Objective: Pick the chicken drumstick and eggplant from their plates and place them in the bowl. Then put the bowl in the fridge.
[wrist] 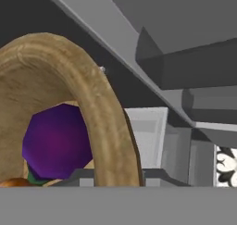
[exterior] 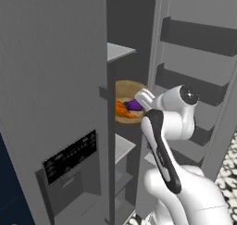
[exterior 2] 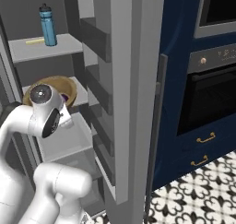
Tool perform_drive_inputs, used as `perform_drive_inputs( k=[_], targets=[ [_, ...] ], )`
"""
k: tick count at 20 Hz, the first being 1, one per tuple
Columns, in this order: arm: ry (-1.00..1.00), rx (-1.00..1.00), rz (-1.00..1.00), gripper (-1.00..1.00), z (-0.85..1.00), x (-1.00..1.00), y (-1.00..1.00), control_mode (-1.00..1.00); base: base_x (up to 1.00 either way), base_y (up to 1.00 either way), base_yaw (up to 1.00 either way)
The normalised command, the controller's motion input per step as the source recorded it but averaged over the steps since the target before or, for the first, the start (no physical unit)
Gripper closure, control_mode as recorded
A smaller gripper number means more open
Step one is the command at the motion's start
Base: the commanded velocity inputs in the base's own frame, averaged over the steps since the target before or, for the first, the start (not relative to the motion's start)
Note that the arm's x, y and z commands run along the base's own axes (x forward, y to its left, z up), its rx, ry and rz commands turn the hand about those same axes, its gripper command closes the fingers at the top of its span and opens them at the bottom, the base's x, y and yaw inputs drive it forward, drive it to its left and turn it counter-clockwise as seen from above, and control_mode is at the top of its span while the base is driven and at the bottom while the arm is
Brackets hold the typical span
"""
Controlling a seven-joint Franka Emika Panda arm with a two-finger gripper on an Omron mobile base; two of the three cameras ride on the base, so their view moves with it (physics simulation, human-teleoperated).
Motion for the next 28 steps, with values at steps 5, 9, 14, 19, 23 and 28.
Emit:
perform_drive_inputs(
  k=[5,9,14,19,23,28],
  targets=[
    [0.00,0.02,0.02,1.00,-0.30,0.84,0.26,-1.00,0.00,0.00,0.00],
    [0.00,0.10,0.11,1.00,-0.21,0.75,0.00,-1.00,0.00,0.00,0.00],
    [0.00,0.04,0.05,1.00,-0.06,0.36,0.37,-1.00,0.00,0.00,0.00],
    [0.05,0.02,0.00,1.00,-0.08,0.56,0.39,-1.00,0.00,0.00,0.00],
    [0.06,0.05,0.07,1.00,-0.31,0.76,0.14,-1.00,0.00,0.00,0.00],
    [0.00,0.01,0.04,1.00,-0.42,0.51,0.10,-1.00,0.00,0.00,0.00]
  ],
)
